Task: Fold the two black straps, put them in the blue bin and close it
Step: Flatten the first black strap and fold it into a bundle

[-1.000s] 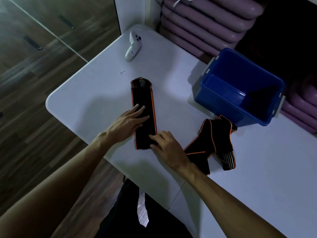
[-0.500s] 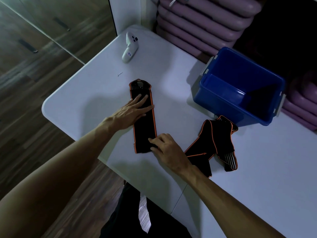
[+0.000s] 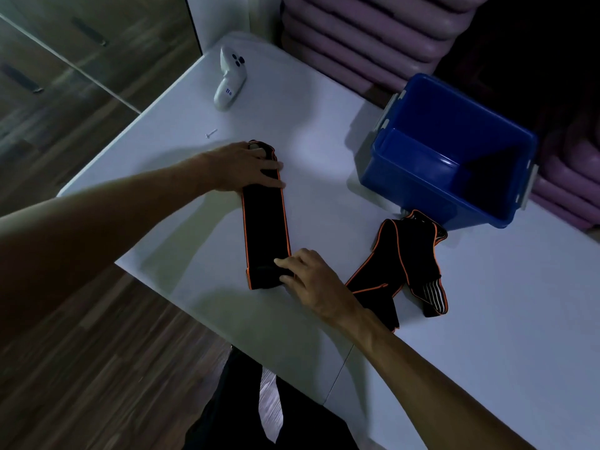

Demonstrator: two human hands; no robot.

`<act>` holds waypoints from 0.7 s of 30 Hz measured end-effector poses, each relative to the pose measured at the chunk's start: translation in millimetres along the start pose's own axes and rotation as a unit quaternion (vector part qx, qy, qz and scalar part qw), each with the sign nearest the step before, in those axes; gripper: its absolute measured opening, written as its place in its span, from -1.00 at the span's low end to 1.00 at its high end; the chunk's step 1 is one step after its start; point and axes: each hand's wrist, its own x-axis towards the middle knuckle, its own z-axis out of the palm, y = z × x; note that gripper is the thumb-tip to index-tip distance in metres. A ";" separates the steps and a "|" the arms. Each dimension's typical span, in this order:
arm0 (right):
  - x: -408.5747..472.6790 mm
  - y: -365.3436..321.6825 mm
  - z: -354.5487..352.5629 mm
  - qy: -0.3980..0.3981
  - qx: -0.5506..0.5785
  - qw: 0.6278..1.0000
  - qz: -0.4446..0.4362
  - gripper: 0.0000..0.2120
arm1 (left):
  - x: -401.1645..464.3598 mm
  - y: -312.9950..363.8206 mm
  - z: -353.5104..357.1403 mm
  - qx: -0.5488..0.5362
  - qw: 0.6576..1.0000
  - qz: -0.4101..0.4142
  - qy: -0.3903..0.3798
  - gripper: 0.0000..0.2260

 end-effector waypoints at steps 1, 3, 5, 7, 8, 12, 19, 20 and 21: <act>1.1 0.5 -0.3 -0.004 0.012 1.000 0.006 -0.67 | -0.8 -3.1 0.8 -0.010 1.000 -0.001 -0.005 -0.37; 4.5 1.6 -1.8 -0.018 0.029 0.999 0.018 -0.67 | -1.8 -6.4 2.1 -0.020 1.000 0.000 -0.018 -0.36; 9.9 4.5 -3.7 -0.037 0.034 0.998 0.037 -0.67 | -1.7 -7.6 1.5 -0.028 0.999 -0.001 -0.031 -0.34; 15.1 5.9 -5.5 -0.062 0.032 0.996 0.063 -0.66 | -1.6 -7.5 0.9 -0.037 0.998 -0.005 -0.043 -0.33; 17.2 5.3 -6.3 -0.072 0.026 0.995 0.071 -0.65 | -1.9 -7.0 1.0 -0.040 0.998 -0.006 -0.046 -0.33; 21.2 -0.8 -6.2 -0.068 -0.017 0.994 0.083 -0.64 | -3.4 -6.6 1.1 -0.051 0.998 -0.012 -0.042 -0.33; 23.8 -16.2 -3.9 0.030 -0.098 0.994 0.032 -0.66 | -4.6 0.9 0.2 -0.060 0.997 -0.038 -0.023 -0.38; 23.3 -16.8 -2.3 0.040 -0.100 0.994 0.020 -0.71 | -5.6 2.6 1.4 -0.059 0.997 -0.043 -0.013 -0.39; 21.9 -16.1 0.1 0.050 -0.111 0.992 0.007 -0.76 | -7.1 3.9 3.4 -0.059 0.997 -0.048 0.002 -0.40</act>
